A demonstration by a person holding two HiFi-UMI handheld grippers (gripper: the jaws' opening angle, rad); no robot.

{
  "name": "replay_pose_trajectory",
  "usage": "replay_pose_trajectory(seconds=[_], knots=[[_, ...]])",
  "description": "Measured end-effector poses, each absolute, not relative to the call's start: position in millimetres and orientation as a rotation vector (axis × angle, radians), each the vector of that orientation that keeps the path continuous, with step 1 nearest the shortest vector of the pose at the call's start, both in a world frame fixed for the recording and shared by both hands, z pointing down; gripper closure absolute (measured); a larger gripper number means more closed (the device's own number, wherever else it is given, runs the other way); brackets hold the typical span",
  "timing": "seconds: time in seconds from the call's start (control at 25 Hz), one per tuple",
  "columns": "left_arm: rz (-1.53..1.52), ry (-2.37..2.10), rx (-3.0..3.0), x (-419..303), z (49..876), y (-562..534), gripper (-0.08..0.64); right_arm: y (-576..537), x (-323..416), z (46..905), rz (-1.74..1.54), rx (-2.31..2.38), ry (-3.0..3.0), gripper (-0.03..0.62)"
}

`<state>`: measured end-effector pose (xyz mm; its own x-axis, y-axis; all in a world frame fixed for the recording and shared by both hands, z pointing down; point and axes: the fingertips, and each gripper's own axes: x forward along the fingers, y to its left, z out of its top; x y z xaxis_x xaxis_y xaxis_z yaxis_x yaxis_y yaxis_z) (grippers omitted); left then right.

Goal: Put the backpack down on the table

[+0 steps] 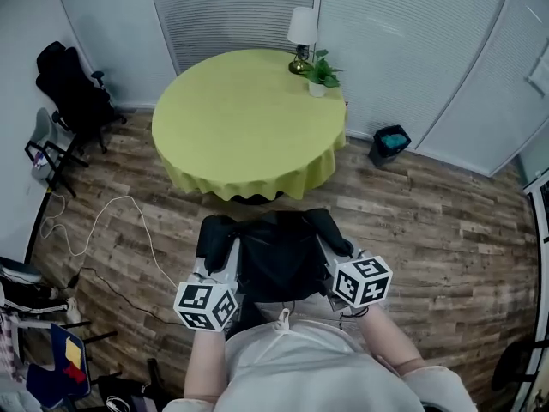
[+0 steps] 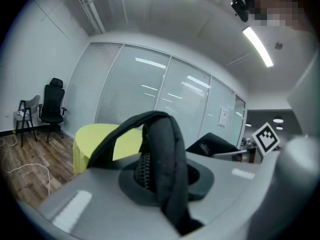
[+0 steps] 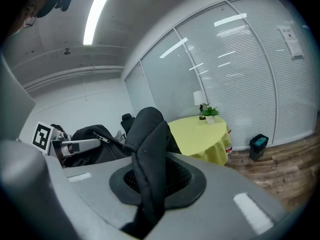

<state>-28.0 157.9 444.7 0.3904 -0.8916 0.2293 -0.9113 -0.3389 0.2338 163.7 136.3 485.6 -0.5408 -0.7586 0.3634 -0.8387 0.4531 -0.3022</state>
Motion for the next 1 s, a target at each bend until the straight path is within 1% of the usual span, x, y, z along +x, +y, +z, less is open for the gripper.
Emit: replay_pose_trajectory(seconds=[0.2,0.6,0.76,1.0], knots=[[0.095,-1.490,2.369,-70.7,439.0,88.3,0.526,75.9,122.1,477.4,0.692,1.466,-2.481,0.555],[0.084,-1.403,2.426,-188.5,426.4,-41.3,0.526,-35.3,13.7,469.6,0.721,1.601,-2.439,0.555],[0.067,-1.379,2.434,-209.7,420.8,-77.9,0.526,-70.9,-5.6,462.4,0.721,1.633,-2.425,0.555],[0.090,-1.362,2.456,-220.6,421.6,-121.0,0.526,-117.1,-16.0,464.8,0.742,1.636,-2.403,0.555]])
